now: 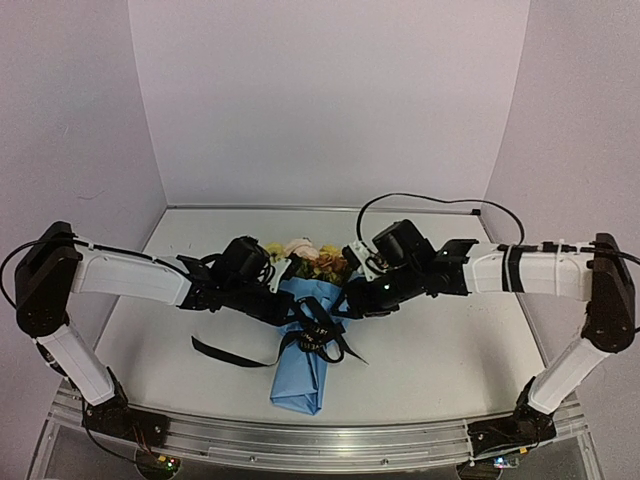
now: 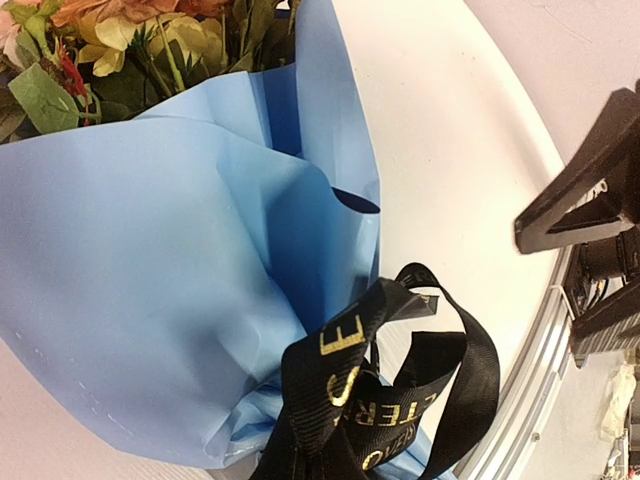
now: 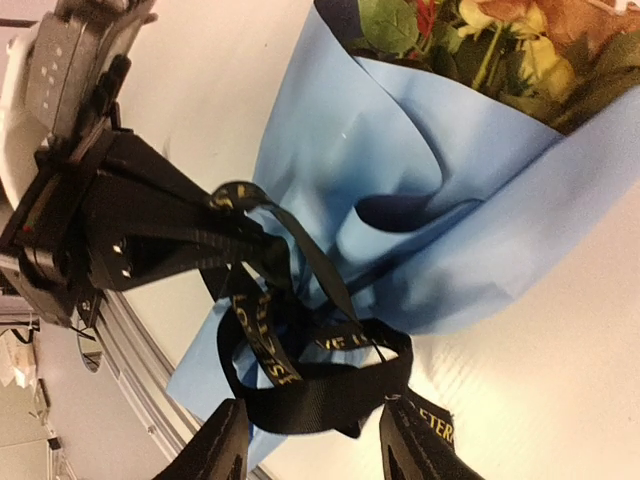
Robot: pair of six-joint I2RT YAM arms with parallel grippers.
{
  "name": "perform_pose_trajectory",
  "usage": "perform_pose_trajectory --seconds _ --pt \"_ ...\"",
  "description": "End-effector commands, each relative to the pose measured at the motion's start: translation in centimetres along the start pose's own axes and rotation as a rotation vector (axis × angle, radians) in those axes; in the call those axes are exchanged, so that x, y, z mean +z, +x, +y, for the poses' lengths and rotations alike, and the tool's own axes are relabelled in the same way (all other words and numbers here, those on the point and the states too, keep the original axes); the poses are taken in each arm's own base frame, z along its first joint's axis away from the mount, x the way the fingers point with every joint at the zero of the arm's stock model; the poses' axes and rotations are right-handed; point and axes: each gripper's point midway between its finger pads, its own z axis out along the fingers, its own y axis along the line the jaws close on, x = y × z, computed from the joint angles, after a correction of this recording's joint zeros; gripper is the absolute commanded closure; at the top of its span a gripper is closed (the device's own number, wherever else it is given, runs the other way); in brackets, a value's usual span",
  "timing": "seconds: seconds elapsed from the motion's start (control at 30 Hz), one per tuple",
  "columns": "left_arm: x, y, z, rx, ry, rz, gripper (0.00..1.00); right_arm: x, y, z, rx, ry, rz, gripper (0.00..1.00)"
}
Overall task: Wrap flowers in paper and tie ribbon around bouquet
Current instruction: Cross the half-tied ribbon over the folded bouquet.
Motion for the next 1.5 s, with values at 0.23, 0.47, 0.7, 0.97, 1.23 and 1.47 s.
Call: perform_pose_trajectory --seconds 0.23,0.47,0.7,0.97,1.23,1.47 --pt "-1.4 -2.1 -1.3 0.012 0.037 -0.079 1.0 1.5 6.7 -1.8 -0.153 0.159 0.064 0.54" --pt "-1.3 -2.2 -1.5 0.02 0.036 -0.072 1.0 4.0 5.6 -2.0 -0.157 0.204 0.016 0.59" --pt "-1.6 -1.8 -1.1 0.054 0.007 -0.032 1.0 5.3 5.2 -2.3 -0.123 0.222 -0.01 0.66" --pt "-1.9 -1.4 -1.6 0.101 0.016 0.02 1.0 5.6 5.5 -1.9 -0.075 0.213 0.003 0.96" --pt "-2.4 -0.9 -0.9 0.136 -0.011 0.057 1.0 0.7 8.0 -5.4 -0.129 0.465 0.124 1.0" --pt "-2.6 -0.4 -0.5 0.159 -0.019 0.082 1.0 -2.0 9.9 -6.2 -0.176 0.553 0.248 1.0"
